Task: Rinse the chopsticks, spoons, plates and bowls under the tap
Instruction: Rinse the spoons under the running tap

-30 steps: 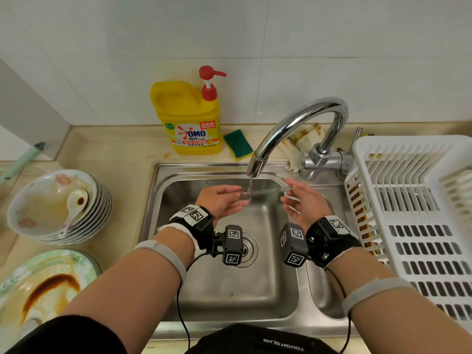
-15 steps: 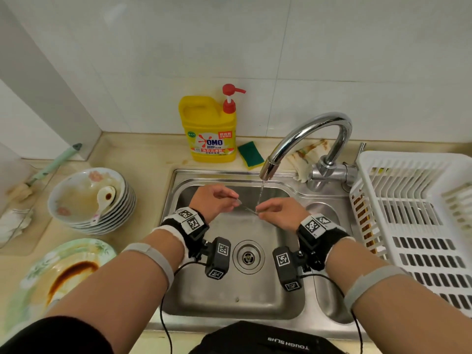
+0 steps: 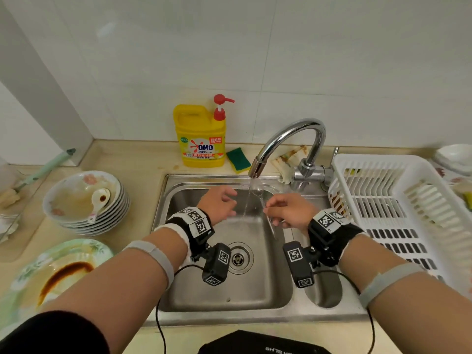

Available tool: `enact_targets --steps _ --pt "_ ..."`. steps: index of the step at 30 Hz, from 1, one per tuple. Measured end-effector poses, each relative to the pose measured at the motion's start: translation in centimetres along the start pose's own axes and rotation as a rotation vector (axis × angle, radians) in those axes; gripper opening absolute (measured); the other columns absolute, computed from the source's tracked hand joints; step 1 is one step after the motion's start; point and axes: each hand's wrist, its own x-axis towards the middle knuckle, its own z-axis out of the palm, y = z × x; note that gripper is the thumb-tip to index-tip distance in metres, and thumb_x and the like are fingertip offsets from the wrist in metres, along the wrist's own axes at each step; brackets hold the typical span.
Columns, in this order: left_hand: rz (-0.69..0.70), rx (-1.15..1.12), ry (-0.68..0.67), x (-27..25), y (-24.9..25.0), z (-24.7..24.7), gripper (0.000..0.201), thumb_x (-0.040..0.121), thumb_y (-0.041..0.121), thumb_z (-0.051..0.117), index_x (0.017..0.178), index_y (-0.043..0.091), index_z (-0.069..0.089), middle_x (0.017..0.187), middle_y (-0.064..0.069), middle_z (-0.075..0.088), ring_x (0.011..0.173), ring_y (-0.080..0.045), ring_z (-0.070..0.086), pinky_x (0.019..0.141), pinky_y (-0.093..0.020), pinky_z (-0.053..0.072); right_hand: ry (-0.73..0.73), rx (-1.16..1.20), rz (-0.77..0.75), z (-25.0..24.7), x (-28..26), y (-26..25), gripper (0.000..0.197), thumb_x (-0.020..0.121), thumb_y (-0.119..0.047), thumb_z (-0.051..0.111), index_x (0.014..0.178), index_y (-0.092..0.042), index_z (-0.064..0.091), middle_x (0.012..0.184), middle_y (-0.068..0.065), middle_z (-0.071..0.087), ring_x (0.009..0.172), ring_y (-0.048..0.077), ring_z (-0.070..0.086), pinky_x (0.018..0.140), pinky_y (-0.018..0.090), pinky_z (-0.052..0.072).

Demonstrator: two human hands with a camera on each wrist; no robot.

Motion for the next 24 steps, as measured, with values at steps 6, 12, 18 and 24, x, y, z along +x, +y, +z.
enact_targets --steps 6,12,18,24 --pt "0.140 0.375 -0.166 -0.4 2.0 4.5 0.015 0.096 0.021 0.060 0.088 0.030 0.068 0.096 0.003 0.073 0.086 -0.015 0.074 0.089 -0.031 0.056 0.139 0.023 0.061 -6.1 -4.4 1.0 0.006 0.096 -0.008 0.066 0.095 -0.003 0.068 0.079 0.012 0.072 0.059 0.012 0.067 0.051 0.020 0.047" --pt "0.302 0.491 -0.236 -0.6 6.7 10.5 0.019 0.098 0.021 0.054 0.103 0.029 0.070 0.106 0.005 0.073 0.095 -0.014 0.067 0.091 -0.034 0.055 0.404 0.028 0.064 -14.8 -8.5 4.9 0.006 0.093 -0.010 0.072 0.095 -0.006 0.068 0.081 0.015 0.075 0.068 0.017 0.068 0.061 0.026 0.052" --pt "0.483 0.664 -0.190 -0.1 11.4 17.2 0.038 0.104 0.037 0.050 0.142 0.031 0.053 0.142 -0.001 0.058 0.132 -0.021 0.052 0.113 -0.042 0.042 0.437 -0.171 0.204 -22.3 -8.8 12.4 0.010 0.092 -0.010 0.073 0.086 -0.004 0.070 0.079 0.015 0.076 0.059 0.016 0.065 0.054 0.025 0.051" --pt "0.439 0.882 -0.126 1.0 12.8 24.2 0.070 0.103 0.059 0.034 0.161 0.035 0.003 0.170 0.004 0.005 0.157 -0.022 0.002 0.126 -0.051 0.005 0.282 -0.258 0.303 -24.1 -4.6 20.5 0.015 0.091 -0.015 0.072 0.077 -0.009 0.072 0.064 0.006 0.075 0.060 0.020 0.073 0.063 0.035 0.063"
